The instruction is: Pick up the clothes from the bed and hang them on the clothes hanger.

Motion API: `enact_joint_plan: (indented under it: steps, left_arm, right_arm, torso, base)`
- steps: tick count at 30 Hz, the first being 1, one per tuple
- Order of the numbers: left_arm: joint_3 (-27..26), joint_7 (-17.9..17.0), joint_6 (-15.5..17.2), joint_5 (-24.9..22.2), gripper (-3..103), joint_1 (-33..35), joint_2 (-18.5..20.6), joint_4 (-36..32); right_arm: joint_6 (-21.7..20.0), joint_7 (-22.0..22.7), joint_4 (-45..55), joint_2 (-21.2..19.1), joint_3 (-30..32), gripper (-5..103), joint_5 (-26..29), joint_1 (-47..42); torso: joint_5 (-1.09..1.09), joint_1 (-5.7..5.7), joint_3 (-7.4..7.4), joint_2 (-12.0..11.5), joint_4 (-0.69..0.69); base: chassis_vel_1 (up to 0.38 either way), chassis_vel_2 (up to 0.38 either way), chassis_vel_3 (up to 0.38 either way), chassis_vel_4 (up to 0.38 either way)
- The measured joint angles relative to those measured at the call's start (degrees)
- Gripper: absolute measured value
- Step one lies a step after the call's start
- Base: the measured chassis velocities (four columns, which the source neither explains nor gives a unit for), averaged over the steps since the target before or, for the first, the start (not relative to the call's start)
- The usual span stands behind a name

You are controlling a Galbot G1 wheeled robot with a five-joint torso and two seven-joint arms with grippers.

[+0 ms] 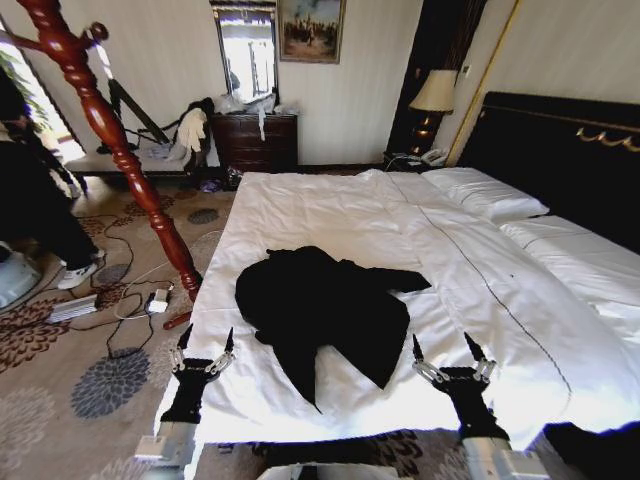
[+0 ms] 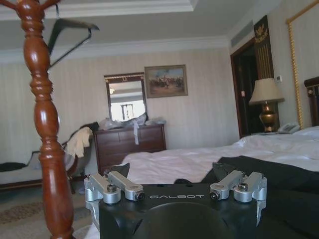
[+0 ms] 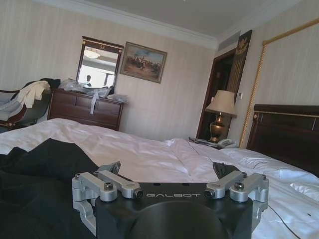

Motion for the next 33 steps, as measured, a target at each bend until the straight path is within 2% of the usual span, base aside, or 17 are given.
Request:
enact_joint_plan:
  steps: [9,19,23,26,28,30,33]
  left_arm:
    - [7.25,-1.13,2.99,1.01,94,-5.63,3.60,5.37]
    - [7.99,-1.70,3.52,0.82,94,-6.59,3.62,5.28]
    - [9.13,-2.72,5.18,-0.07,94,-8.15,4.23,6.54]
    - [12.81,-4.94,8.50,-4.58,95,-12.09,5.84,8.86]
    - [13.58,-5.51,9.26,-6.21,96,-12.76,5.94,9.25]
    - [16.04,-7.32,11.63,-10.59,97,-14.97,6.31,10.49]
    - [18.68,-8.94,13.50,-13.06,98,-17.76,7.51,11.99]
  right_arm:
    - [-0.98,0.29,-0.51,-0.49,2.01,100,1.98,0.15]
    - [-1.29,0.30,-1.00,-0.28,2.36,100,2.19,0.75]
    - [-1.61,0.32,-1.05,-0.38,2.10,100,2.00,0.98]
    - [-1.65,0.56,-0.69,-0.77,2.50,100,1.94,0.45]
    - [-1.70,0.65,-0.69,-1.14,2.68,100,2.06,0.44]
    - [-1.95,0.87,-0.65,-2.16,3.08,100,2.43,0.26]
    - [-1.90,0.97,-0.18,-1.95,3.40,100,2.41,-0.65]
  torso:
    - [-0.01,0.00,0.00,0.00,-0.01]
    - [0.00,0.00,0.00,0.00,0.01]
    - [0.00,0.00,0.00,0.00,0.02]
    - [-0.01,0.00,0.00,0.00,-0.04]
    - [-0.01,0.00,0.00,0.00,-0.03]
    - [0.02,0.00,0.00,0.00,0.04]
    - [0.00,0.00,0.00,0.00,-0.02]
  base:
    - [0.000,0.000,0.000,0.000]
    - [0.000,0.000,0.000,0.000]
    - [0.000,0.000,0.000,0.000]
    - [0.000,0.000,0.000,0.000]
    - [0.000,0.000,0.000,0.000]
    - [0.000,0.000,0.000,0.000]
    - [0.000,0.000,0.000,0.000]
